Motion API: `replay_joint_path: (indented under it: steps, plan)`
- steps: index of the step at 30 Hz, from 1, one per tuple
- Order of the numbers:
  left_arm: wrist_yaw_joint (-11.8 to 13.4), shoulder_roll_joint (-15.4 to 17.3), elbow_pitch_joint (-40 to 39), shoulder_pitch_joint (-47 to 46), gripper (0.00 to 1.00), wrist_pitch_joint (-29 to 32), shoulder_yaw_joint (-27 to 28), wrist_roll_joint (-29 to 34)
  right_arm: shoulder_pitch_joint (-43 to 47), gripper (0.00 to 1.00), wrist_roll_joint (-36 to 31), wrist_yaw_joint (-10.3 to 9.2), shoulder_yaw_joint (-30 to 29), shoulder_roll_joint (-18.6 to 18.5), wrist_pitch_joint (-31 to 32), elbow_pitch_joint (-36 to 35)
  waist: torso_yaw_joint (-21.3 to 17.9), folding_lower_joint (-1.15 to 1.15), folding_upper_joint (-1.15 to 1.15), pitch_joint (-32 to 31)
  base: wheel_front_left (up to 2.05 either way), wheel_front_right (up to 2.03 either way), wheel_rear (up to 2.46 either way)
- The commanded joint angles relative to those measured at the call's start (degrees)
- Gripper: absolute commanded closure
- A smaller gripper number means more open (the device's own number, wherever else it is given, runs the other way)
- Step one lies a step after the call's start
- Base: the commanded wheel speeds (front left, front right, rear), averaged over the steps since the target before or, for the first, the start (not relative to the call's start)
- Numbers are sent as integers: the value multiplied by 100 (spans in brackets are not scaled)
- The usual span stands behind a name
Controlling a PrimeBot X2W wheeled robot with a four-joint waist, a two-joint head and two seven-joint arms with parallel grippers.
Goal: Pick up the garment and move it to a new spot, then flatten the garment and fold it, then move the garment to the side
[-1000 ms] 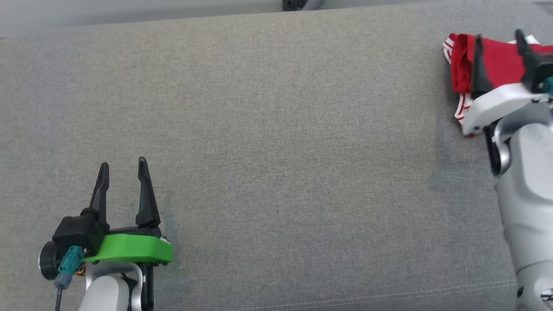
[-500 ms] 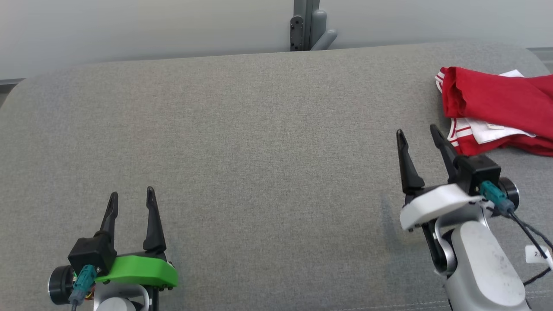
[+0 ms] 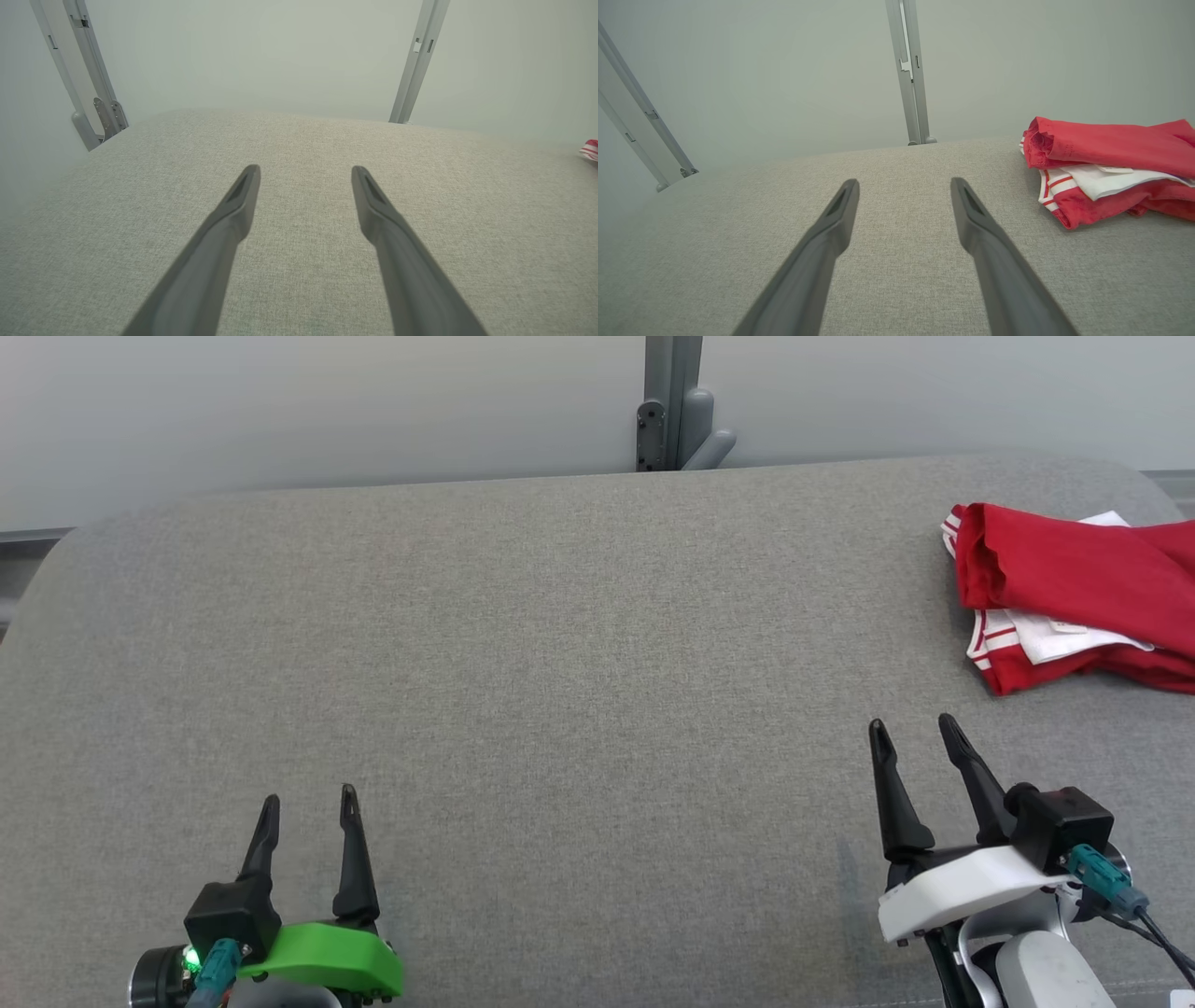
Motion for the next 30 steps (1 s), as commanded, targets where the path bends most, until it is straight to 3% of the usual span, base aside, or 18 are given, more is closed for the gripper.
replay_joint_path:
  steps: [1,20,21,25,30]
  plan:
    - [23,5,12,42,0,-13,-24,48,67,0,19,-8,3,-5,-35,-48,-1,0,0,-15,0,0,0]
    - [-50,19,-76,71,0,-14,-140,1,206,0,61,-8,-22,-3,86,-177,8,0,0,-96,0,0,0]
    - [-31,-20,-47,23,100,3,-140,17,155,100,43,1,-9,1,67,-124,7,0,0,-97,0,0,0]
    - [-38,-34,86,53,100,54,-134,-38,214,100,107,1,0,12,70,-9,7,0,0,-99,0,0,0]
    - [-113,-44,110,-12,100,225,-15,-579,197,100,700,1,-33,-16,156,10,6,0,0,-107,0,0,0]
